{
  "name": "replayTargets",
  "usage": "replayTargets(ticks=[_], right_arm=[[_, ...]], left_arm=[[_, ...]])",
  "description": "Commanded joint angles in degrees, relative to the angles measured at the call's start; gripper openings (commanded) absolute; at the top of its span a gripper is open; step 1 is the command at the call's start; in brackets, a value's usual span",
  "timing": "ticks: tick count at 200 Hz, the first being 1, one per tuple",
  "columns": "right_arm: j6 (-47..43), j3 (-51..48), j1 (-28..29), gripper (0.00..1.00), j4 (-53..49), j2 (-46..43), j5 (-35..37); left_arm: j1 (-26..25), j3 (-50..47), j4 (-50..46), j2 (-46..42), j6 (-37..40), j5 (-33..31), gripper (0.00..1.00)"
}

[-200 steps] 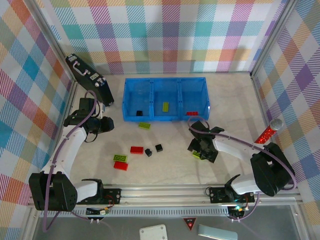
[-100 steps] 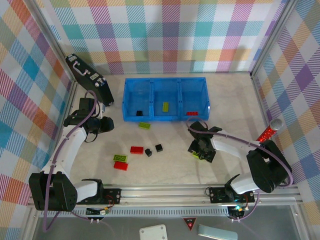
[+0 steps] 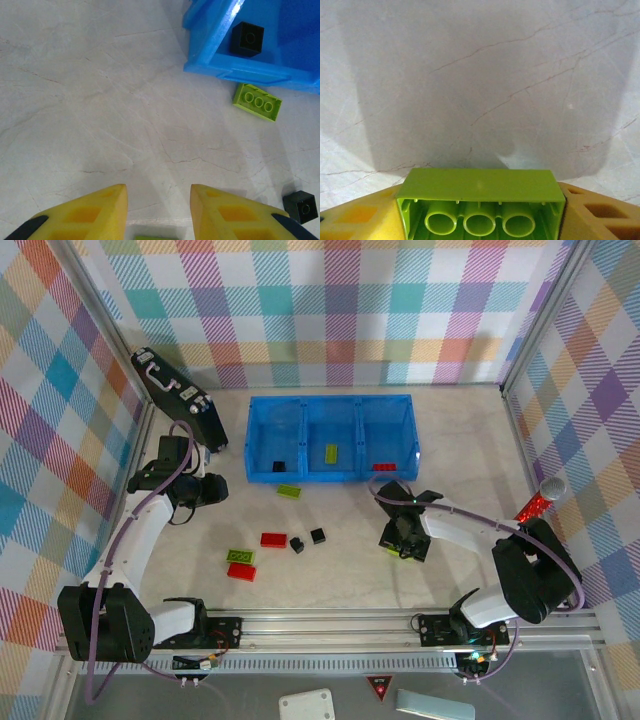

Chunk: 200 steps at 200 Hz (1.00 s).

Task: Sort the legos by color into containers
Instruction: Pick up the lego from the bottom-center of the table.

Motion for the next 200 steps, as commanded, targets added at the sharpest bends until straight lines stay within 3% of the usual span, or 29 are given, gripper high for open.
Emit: replayTargets(ticks=[1,38,157,200], right_arm=[[-6.2,2.0,0.4,0.62,-1.6,0.4,-0.1],[-13.8,5.0,0.4,0.62,-4.0,1.7,-1.3],[-23.7,11.3,0.4,0.56,-5.9,0.2,-3.8],[-37.5,18.1,0.5,0.52,-5.6,3.4,-7.3]], left_arm=[[0.8,-0.6,-0.4,-0.2,1.0,1.4,0.38],[0.8,-0.5,-0.5,0.2,1.0,1.4,0.38],[0.8,-0.5,-0.3,0.7,1.1,0.7,0.38],[0.8,-0.5,-0.3,0.5,1.1,1.2,0.38]])
